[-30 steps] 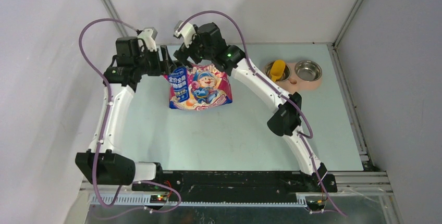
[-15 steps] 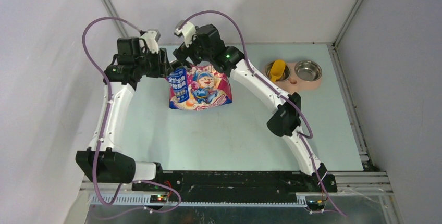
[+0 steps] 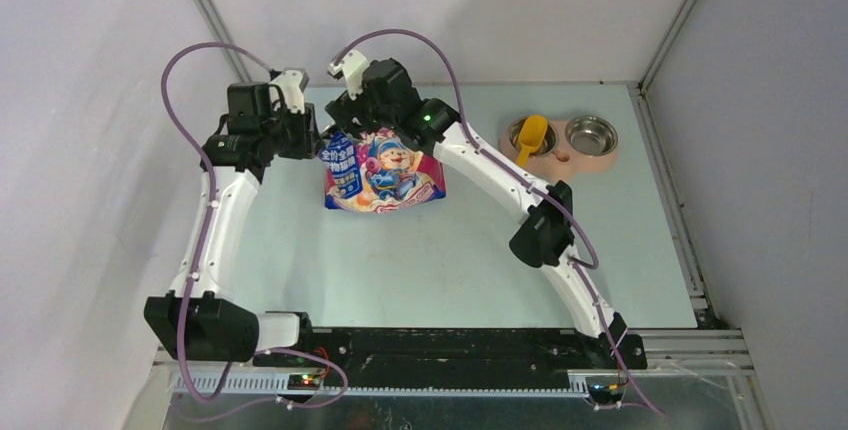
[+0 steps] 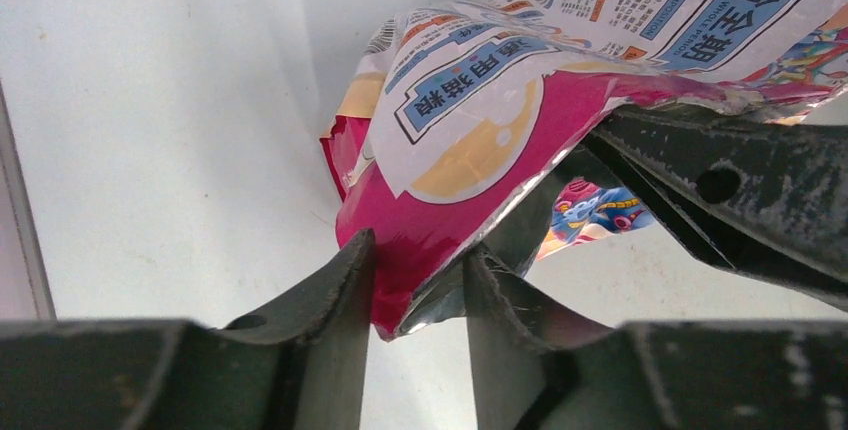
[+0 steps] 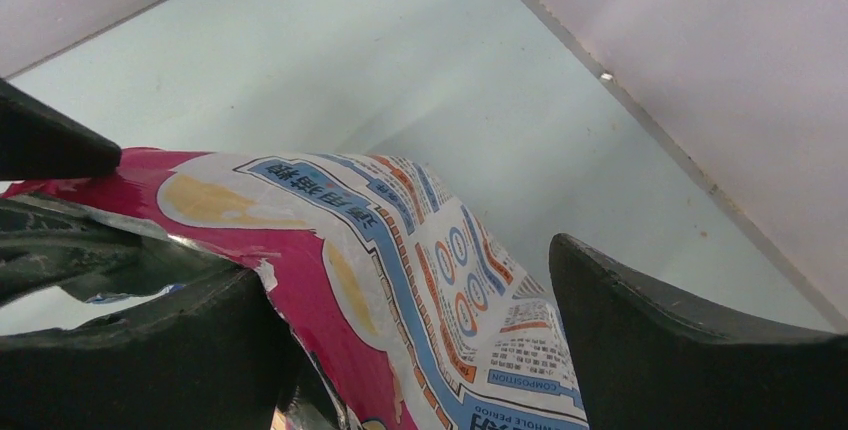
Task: Serve the pet food
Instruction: Open the pet food bag at the center of the board.
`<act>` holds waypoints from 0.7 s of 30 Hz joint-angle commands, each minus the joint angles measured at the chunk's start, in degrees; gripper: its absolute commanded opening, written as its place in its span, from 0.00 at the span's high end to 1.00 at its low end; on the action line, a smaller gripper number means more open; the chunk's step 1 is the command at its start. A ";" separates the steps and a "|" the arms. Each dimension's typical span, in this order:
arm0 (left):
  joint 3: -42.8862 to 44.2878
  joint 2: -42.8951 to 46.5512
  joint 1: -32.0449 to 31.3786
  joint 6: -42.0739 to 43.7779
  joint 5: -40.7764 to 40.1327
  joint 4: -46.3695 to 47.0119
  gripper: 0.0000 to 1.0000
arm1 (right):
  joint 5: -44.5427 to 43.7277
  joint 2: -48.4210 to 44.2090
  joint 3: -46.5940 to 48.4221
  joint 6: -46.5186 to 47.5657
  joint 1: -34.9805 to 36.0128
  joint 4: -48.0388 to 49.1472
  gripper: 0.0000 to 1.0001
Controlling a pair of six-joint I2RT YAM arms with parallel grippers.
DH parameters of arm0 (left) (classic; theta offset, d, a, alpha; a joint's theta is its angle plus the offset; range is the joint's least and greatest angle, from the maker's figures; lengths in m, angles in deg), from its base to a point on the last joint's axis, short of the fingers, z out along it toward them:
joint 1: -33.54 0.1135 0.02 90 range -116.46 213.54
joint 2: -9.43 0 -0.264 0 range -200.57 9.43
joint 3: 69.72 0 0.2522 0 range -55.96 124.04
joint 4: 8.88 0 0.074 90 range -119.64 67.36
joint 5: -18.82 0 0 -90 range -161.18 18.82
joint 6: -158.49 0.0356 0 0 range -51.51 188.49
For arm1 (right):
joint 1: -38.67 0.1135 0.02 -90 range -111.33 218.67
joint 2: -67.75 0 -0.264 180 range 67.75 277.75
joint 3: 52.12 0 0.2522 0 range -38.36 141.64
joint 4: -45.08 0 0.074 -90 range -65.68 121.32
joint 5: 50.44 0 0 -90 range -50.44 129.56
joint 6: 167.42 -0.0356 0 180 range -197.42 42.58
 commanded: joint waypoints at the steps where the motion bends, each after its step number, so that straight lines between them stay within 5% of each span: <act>1: -1.38 2.45 -0.65 0.43 0.83 -2.32 0.62 | -4.08 -1.75 -1.22 -1.93 1.25 -3.26 0.07; 21: -3.13 4.01 -0.63 -1.68 -7.25 -0.54 0.92 | -6.35 -4.68 -3.91 -3.89 1.29 -5.11 0.09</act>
